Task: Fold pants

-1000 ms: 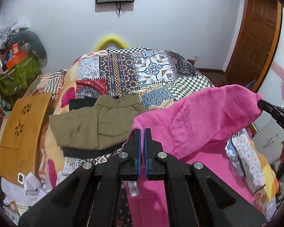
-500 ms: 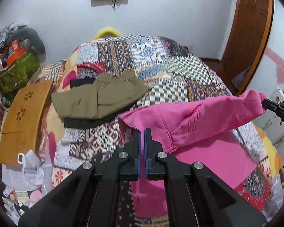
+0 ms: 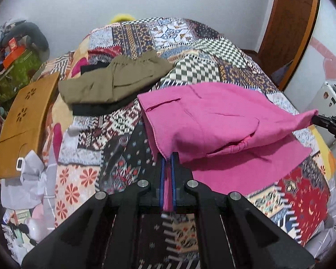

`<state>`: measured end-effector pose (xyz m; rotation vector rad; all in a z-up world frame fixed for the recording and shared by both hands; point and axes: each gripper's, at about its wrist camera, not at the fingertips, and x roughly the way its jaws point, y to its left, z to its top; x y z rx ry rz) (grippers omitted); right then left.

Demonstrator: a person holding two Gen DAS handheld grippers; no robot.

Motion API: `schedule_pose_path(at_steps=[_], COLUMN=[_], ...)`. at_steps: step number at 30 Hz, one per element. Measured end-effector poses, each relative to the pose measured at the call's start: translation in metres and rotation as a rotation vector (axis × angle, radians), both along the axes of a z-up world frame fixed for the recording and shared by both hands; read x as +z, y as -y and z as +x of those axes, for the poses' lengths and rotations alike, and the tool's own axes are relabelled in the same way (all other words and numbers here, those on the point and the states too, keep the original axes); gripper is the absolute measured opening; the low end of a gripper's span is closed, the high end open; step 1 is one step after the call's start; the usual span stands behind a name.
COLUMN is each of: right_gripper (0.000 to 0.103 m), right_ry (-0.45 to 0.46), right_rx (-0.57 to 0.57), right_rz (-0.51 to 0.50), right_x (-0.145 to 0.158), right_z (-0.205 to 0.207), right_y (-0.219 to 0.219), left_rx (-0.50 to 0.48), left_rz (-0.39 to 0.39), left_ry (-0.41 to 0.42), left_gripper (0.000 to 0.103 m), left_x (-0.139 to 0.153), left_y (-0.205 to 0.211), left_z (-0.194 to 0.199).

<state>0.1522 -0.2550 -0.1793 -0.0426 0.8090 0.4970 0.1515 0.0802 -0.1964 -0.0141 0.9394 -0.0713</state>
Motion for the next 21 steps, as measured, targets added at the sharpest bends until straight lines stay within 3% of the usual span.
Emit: schedule_pose_path(at_steps=[5,7,9,10,14,16,21], right_gripper=[0.006,0.015,0.029,0.039,0.052,0.060,0.064], right_ry=[-0.019,-0.013,0.006,0.017,0.058,0.067,0.063], right_rx=[-0.011,-0.011,-0.011,-0.010,0.026,0.058,0.169], right_rz=[-0.034,-0.038,-0.041,-0.039,-0.036,-0.041,-0.081], right_x=[-0.004,-0.001,0.004,0.007,0.019,0.021,0.013], right_z=[-0.015,-0.020,-0.025,-0.027,-0.030,-0.031,-0.029], right_y=[0.003,0.004,0.002,0.001,-0.012,-0.023,-0.060], left_rx=[0.008,-0.005,-0.014,-0.020,-0.070,-0.103,-0.170], left_rz=[0.006,0.012,0.023,0.038,0.073,0.081,0.115], left_ry=[-0.009,0.002,0.014,0.026,0.061,0.068,0.037], left_gripper=[0.009,0.011,0.020,0.031,0.075,0.087,0.088], left_x=[0.006,0.013,0.020,0.025,0.036,0.038,0.030], left_y=[-0.004,-0.002,0.002,0.006,0.023,0.034,0.060], left_z=[-0.013,-0.017,-0.019,-0.020,-0.020,-0.017,-0.004])
